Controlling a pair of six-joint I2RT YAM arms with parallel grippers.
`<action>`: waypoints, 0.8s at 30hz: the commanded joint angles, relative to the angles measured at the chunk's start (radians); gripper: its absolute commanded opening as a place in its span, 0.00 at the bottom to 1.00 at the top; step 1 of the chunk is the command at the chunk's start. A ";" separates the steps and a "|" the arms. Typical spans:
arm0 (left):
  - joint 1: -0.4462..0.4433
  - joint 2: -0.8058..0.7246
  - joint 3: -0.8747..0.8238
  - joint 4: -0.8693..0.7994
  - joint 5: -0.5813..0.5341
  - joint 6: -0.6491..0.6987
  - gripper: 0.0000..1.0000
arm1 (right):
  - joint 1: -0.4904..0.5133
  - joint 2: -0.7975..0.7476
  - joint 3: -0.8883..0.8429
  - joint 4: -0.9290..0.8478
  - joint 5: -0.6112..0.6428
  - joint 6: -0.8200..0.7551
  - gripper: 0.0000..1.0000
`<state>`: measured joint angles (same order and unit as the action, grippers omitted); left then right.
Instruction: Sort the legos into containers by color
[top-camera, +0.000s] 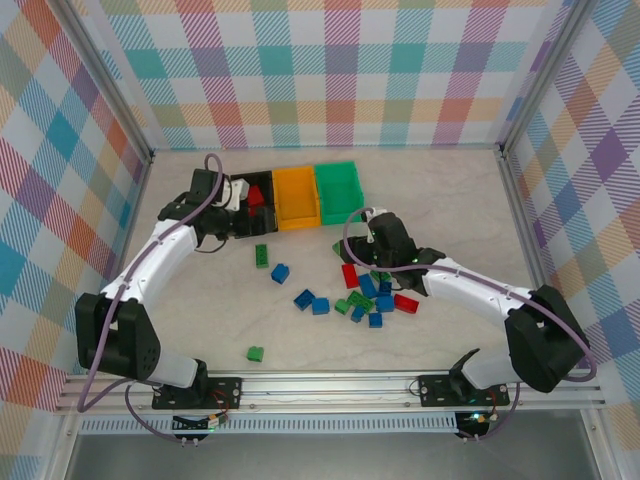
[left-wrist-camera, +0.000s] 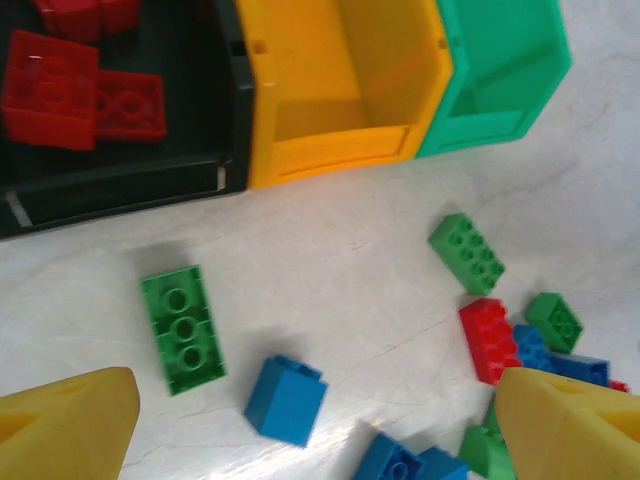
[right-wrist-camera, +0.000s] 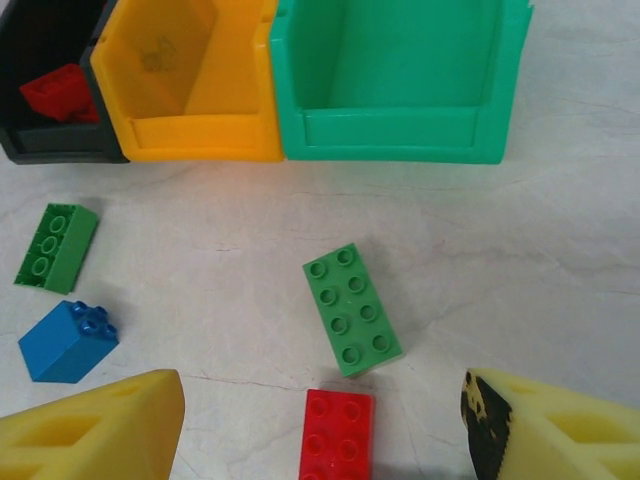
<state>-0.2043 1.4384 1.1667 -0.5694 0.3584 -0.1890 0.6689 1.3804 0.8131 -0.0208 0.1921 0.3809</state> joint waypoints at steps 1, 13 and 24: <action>-0.040 -0.016 -0.057 0.162 0.088 -0.150 0.91 | -0.016 -0.018 -0.009 0.005 0.048 -0.015 0.74; -0.450 0.072 -0.098 0.255 -0.207 -0.326 0.90 | -0.122 -0.050 -0.034 -0.008 -0.030 0.050 0.75; -0.693 0.376 0.084 0.123 -0.386 -0.446 0.88 | -0.147 -0.057 -0.038 -0.013 -0.055 0.072 0.76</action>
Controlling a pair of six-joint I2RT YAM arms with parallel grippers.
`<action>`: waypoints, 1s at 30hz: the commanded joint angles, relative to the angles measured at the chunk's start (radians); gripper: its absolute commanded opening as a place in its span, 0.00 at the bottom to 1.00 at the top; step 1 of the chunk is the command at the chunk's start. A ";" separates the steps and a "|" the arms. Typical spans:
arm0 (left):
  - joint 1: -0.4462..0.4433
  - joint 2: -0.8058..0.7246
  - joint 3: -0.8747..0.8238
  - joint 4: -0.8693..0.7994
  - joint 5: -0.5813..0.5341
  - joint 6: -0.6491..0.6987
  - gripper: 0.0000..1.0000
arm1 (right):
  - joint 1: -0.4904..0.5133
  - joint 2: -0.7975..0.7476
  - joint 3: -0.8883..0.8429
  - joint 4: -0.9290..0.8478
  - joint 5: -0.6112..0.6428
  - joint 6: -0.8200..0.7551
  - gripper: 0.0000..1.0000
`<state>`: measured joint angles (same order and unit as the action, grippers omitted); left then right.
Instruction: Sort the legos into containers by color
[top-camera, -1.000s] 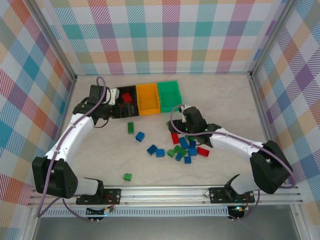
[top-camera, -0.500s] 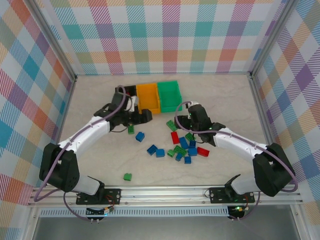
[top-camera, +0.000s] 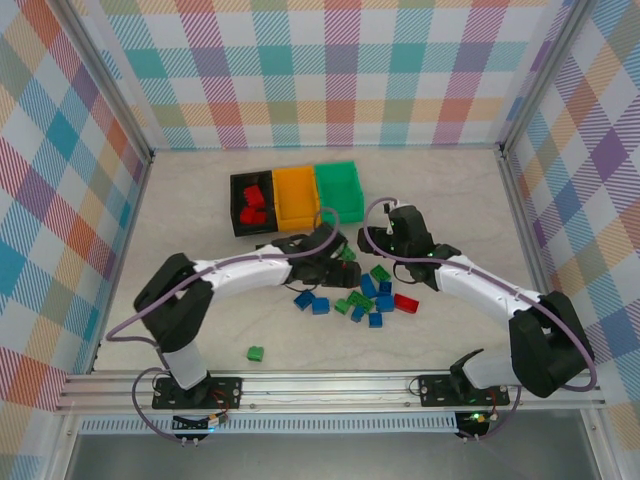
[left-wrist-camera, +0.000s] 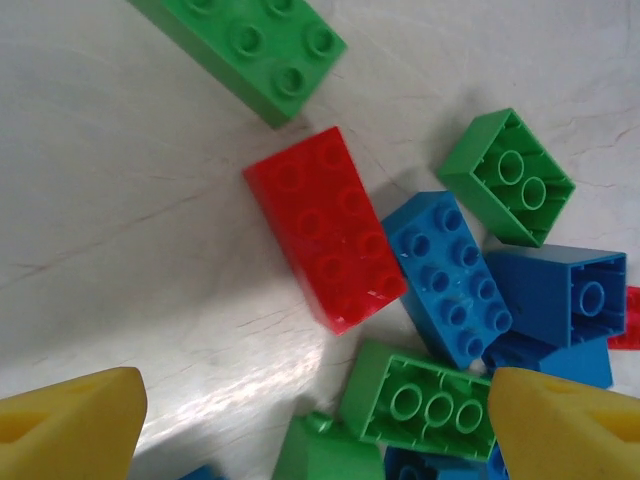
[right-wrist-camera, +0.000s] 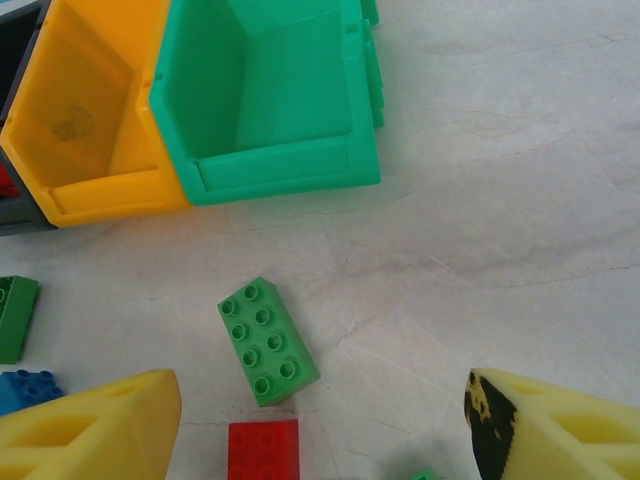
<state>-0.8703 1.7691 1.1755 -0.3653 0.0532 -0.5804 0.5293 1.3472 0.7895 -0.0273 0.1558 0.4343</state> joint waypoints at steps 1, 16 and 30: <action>-0.030 0.078 0.106 -0.112 -0.086 -0.073 0.88 | -0.009 -0.027 -0.016 -0.005 -0.019 0.020 0.76; -0.042 0.251 0.309 -0.320 -0.188 -0.237 0.83 | -0.025 -0.058 -0.027 -0.006 -0.037 0.035 0.76; -0.035 0.347 0.425 -0.408 -0.255 -0.219 0.72 | -0.026 -0.040 -0.015 -0.013 -0.059 0.045 0.76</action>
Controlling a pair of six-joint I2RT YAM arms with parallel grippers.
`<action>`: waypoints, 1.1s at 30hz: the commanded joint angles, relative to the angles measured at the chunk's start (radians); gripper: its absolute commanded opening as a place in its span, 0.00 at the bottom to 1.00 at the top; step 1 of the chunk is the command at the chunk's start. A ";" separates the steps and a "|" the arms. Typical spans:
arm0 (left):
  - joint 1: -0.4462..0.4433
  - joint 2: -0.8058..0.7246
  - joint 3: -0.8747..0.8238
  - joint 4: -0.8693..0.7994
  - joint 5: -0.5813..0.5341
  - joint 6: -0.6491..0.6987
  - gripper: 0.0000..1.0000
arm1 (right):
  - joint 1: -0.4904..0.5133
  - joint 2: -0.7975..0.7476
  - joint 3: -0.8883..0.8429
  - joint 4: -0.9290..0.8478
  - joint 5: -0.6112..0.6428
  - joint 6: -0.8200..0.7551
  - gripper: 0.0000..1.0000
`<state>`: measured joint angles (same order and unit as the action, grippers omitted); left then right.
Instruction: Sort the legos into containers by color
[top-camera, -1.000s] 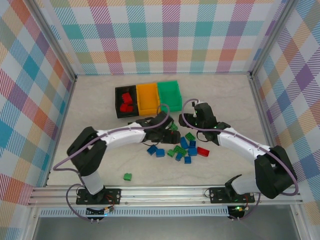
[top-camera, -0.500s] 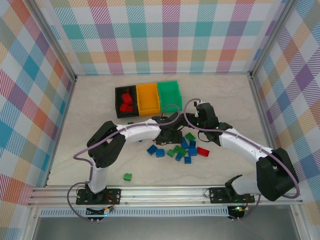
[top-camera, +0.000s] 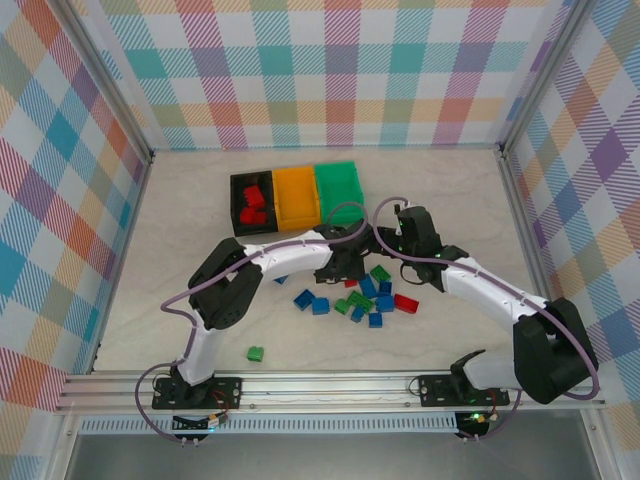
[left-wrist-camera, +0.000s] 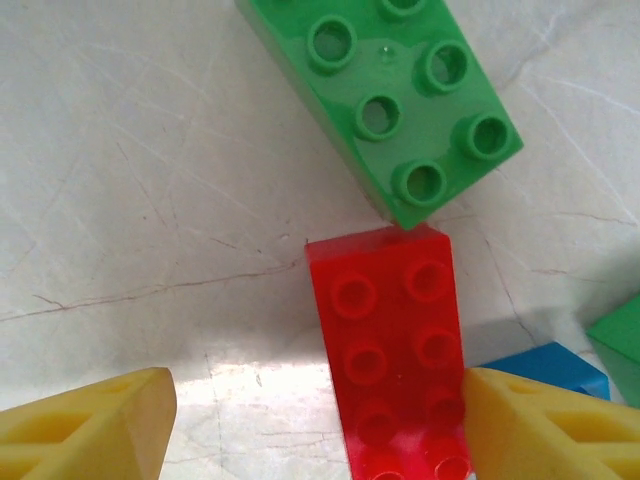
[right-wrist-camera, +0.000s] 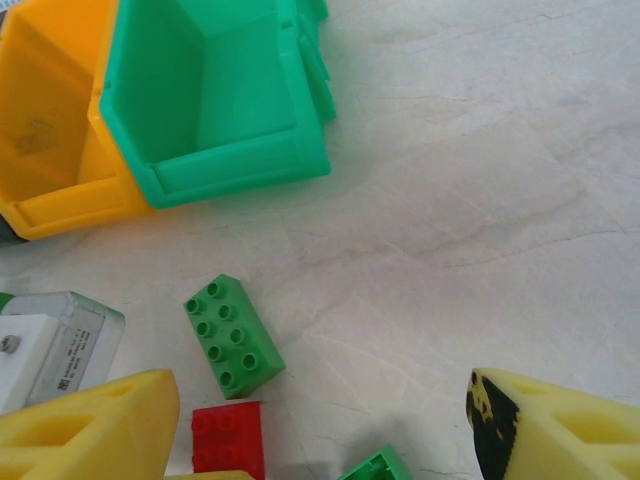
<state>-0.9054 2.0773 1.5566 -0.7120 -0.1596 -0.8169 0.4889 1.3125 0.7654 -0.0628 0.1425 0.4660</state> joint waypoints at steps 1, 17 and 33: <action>0.000 0.038 0.044 -0.059 -0.042 0.022 0.69 | 0.014 -0.003 0.006 0.027 -0.047 0.015 0.76; 0.015 -0.100 -0.154 0.042 -0.050 0.032 0.37 | 0.010 0.014 0.000 0.040 -0.058 0.033 0.77; 0.019 -0.088 -0.159 0.014 -0.055 0.024 0.54 | 0.008 0.022 -0.001 0.043 -0.059 0.038 0.77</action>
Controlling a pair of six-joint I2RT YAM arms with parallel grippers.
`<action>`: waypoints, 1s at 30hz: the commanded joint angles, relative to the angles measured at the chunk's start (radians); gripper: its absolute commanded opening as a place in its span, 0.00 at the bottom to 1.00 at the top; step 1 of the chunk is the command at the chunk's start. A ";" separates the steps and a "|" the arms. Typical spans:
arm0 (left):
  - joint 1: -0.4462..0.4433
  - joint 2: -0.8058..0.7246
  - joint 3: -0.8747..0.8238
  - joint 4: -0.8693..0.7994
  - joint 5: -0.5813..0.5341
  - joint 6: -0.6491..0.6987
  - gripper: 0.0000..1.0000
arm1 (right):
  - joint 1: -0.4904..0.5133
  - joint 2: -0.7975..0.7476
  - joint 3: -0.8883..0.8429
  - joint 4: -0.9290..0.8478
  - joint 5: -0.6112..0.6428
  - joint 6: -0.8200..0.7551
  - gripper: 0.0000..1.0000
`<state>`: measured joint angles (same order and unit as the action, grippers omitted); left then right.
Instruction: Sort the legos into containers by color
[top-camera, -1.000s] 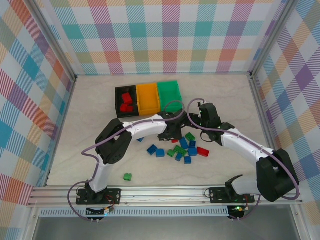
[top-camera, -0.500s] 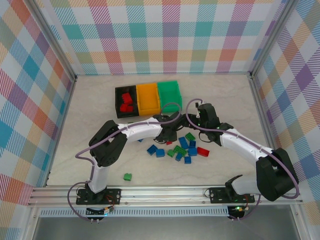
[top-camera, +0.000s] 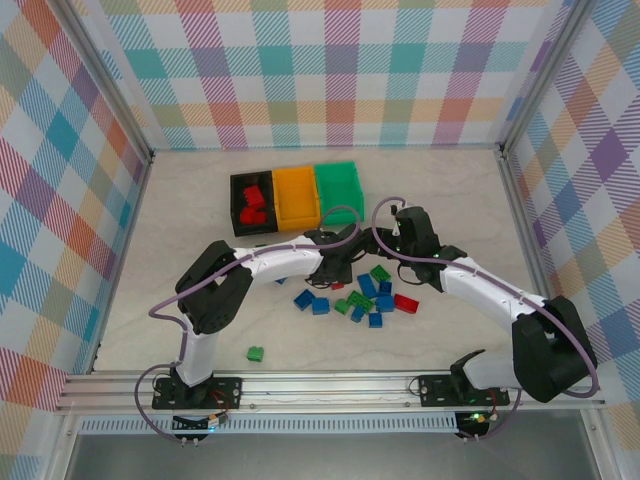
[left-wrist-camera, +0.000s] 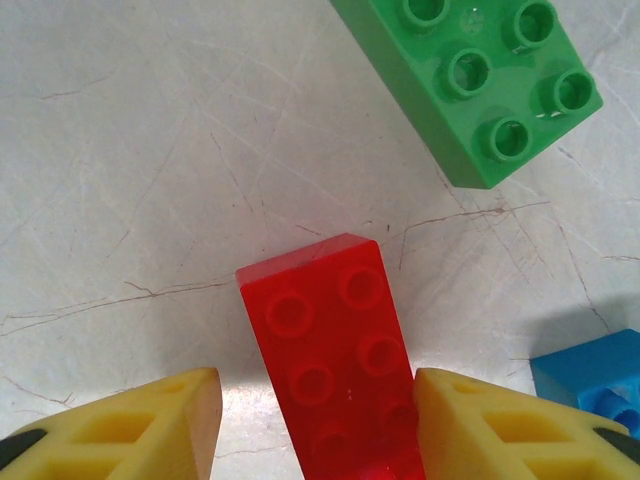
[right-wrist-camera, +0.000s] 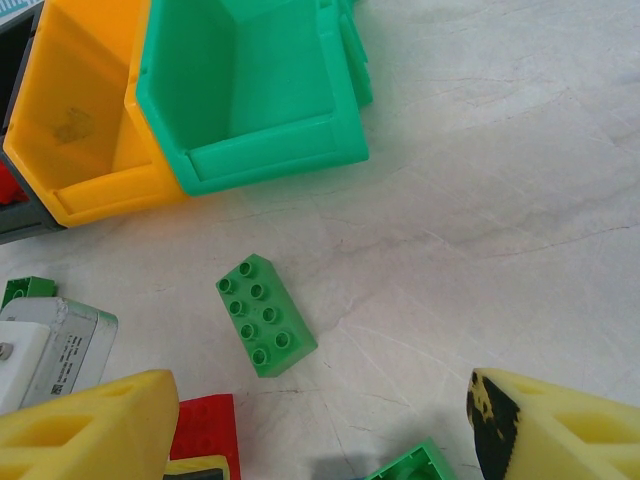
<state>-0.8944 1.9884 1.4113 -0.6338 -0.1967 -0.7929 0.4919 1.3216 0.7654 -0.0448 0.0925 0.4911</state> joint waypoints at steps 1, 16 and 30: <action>0.006 -0.010 -0.018 -0.058 -0.020 0.002 0.54 | 0.004 0.014 0.000 0.024 -0.010 0.013 0.77; 0.003 -0.063 -0.070 0.061 -0.016 0.028 0.62 | -0.001 -0.007 -0.013 0.034 -0.008 0.019 0.77; 0.002 -0.024 -0.029 0.020 -0.006 0.047 0.40 | -0.007 -0.012 -0.014 0.030 -0.011 0.021 0.77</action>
<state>-0.8944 1.9915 1.3594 -0.5762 -0.1841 -0.7597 0.4904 1.3304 0.7609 -0.0380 0.0925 0.4946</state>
